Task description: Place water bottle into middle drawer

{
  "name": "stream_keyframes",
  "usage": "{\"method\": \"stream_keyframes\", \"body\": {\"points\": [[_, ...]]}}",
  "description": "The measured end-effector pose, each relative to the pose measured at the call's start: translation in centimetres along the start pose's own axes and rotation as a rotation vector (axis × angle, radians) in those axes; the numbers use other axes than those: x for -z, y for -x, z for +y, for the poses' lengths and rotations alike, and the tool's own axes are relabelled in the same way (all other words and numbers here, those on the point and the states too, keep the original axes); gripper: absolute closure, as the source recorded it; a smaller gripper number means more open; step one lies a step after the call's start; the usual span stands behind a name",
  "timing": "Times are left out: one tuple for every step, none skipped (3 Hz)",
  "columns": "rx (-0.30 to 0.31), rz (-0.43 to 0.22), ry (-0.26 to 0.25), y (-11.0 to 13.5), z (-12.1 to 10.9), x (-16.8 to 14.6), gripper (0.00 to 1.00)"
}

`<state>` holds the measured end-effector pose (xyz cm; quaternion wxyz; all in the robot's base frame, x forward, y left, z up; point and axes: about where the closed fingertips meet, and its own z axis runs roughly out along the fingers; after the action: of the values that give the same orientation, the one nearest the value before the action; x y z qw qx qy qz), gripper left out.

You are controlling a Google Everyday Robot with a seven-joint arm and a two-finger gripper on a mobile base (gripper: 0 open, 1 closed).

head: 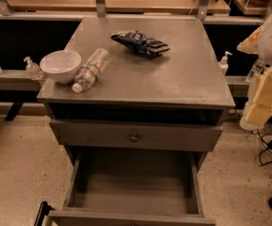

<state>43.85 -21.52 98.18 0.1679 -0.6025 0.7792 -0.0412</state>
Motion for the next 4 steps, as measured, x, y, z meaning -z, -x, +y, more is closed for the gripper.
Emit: {"method": "stream_keyframes", "body": {"points": [[0.000, 0.000, 0.000, 0.0, 0.0, 0.0, 0.00], [0.169, -0.016, 0.054, 4.0, -2.2, -2.8, 0.00], [0.399, -0.022, 0.116, 11.3, -4.9, -7.3, 0.00], [0.405, -0.030, 0.116, 11.6, -5.0, -7.6, 0.00]]}}
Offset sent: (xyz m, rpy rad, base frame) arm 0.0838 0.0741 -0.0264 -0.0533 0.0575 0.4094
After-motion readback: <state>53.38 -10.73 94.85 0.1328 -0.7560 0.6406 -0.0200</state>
